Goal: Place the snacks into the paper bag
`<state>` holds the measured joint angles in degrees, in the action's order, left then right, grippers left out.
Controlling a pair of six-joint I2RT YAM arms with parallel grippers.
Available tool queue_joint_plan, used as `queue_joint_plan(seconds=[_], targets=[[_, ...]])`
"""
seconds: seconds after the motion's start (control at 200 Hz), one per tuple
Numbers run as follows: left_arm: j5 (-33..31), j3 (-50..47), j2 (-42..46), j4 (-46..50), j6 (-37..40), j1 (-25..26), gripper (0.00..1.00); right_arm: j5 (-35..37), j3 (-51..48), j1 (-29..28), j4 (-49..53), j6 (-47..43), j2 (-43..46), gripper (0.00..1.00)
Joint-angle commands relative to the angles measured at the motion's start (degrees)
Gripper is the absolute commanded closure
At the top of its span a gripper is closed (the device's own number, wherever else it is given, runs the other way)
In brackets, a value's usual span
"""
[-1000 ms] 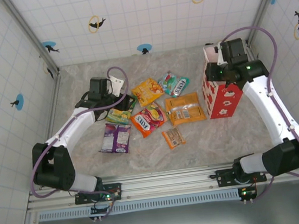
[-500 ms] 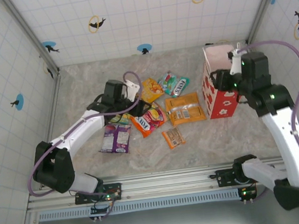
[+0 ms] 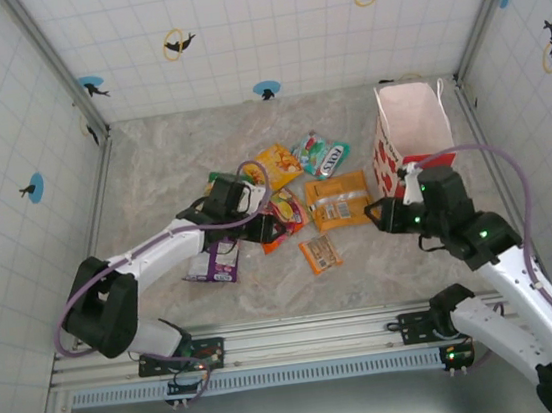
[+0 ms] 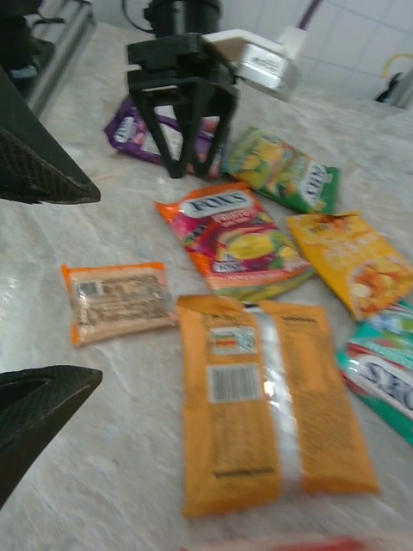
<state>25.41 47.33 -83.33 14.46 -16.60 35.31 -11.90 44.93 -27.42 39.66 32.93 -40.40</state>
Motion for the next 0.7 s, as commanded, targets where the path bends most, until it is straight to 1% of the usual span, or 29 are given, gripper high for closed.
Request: queue_joint_plan(seconds=[0.0,0.125,0.24,0.435,0.696], targets=[[-2.59,-3.64,2.04,-2.2,-9.92,-0.06,0.39,3.83,-4.43,-6.14,-7.11,7.34,2.14,0.49],[-5.66,-6.59,2.43,-6.25,-16.96,-0.89,0.37,9.96,-7.86,-14.06,-10.41,9.88,2.07,0.49],[-7.24,-7.06,0.77,-8.61,-21.9,-2.61,0.37,12.91,-9.73,-18.36,-13.15,10.66,0.61,0.49],[-10.52,-6.9,-1.36,-11.01,-25.95,-3.71,0.34,12.37,-11.67,-20.04,-17.79,10.84,-1.76,0.49],[-13.4,-4.8,-5.21,-9.19,-25.54,-4.06,0.32,11.97,-11.49,-20.23,-19.03,9.97,-3.42,0.49]])
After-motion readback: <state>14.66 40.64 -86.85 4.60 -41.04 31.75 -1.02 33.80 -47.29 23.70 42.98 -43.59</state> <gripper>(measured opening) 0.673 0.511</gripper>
